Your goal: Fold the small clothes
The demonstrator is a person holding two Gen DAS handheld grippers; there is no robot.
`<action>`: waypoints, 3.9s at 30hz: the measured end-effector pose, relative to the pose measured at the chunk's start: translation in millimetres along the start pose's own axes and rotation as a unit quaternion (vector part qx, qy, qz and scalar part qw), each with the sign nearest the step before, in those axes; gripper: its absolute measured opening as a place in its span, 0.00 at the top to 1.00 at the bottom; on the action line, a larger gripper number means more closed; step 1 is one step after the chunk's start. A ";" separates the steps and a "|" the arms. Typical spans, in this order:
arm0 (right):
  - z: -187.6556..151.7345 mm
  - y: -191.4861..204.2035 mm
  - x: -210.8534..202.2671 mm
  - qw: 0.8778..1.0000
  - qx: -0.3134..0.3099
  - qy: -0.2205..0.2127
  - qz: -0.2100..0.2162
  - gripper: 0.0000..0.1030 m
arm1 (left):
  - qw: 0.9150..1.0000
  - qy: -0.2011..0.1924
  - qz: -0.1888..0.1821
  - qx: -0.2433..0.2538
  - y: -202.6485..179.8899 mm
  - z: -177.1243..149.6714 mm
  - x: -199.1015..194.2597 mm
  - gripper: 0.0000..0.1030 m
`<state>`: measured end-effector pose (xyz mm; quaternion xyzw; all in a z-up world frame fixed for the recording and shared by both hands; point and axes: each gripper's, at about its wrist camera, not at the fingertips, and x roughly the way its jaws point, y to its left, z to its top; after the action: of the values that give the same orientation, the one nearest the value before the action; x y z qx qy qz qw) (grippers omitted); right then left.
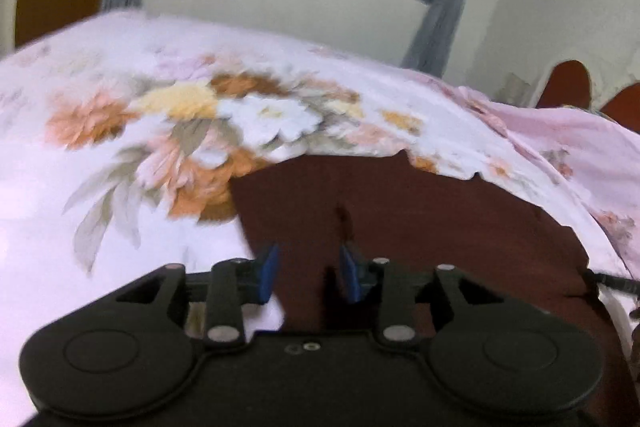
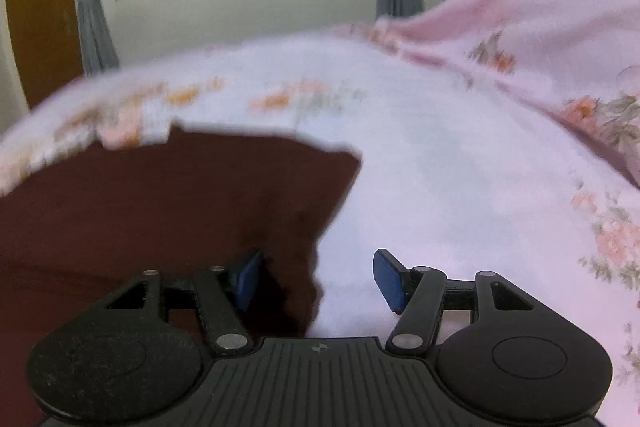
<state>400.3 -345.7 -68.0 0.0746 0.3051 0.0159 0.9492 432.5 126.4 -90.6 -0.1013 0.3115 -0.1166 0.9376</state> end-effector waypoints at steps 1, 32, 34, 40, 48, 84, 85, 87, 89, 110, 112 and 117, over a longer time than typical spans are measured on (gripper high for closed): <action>3.1 -0.8 -3.3 1.000 0.008 -0.016 0.008 0.42 | 1.000 0.010 -0.010 0.008 -5.2 2.1 6.8 0.61; 20.0 -25.0 17.4 0.997 0.020 0.015 -0.076 0.65 | 0.996 -0.001 0.056 0.065 -4.3 -27.0 -5.0 0.28; 24.8 -36.5 14.5 0.997 0.060 -0.011 -0.053 0.65 | 0.996 -0.003 0.061 0.059 0.1 -29.1 -6.0 0.27; 31.2 -37.8 19.3 0.997 0.052 0.049 -0.022 0.65 | 0.998 0.023 0.054 0.022 10.7 -39.3 -16.6 0.28; -66.0 -58.9 -162.1 0.979 0.086 0.101 0.154 0.65 | 0.988 0.105 -0.111 -0.026 23.5 -116.4 -138.6 0.31; -169.2 -79.5 -206.8 0.884 0.279 0.195 0.321 0.94 | 0.926 0.164 -0.264 -0.212 77.7 -196.6 -169.6 0.98; -167.9 -81.4 -208.2 0.881 0.290 0.183 0.326 0.94 | 0.924 0.154 -0.269 -0.224 79.9 -196.0 -171.8 0.98; -159.2 -85.4 -213.4 0.880 0.303 0.153 0.332 0.94 | 0.918 0.131 -0.279 -0.249 83.9 -192.5 -176.7 0.98; -143.2 -85.4 -214.3 0.882 0.297 0.129 0.342 0.94 | 0.912 0.097 -0.294 -0.269 86.3 -180.5 -179.1 0.98; 36.4 -86.6 73.1 0.863 0.395 0.134 0.285 0.93 | 0.893 0.017 -0.253 -0.373 87.5 3.0 76.2 0.98; 25.7 -93.0 84.0 0.855 0.411 0.140 0.283 0.93 | 0.891 0.019 -0.245 -0.382 93.2 -0.1 83.8 0.98; 18.0 -101.4 73.1 0.842 0.419 0.135 0.312 0.67 | 0.882 0.033 -0.261 -0.392 98.9 -10.9 84.7 0.77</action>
<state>468.7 -442.8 -111.0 0.5541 0.3682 0.1920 0.7215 507.3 195.4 -172.6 -0.5342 0.3250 -0.2283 0.7463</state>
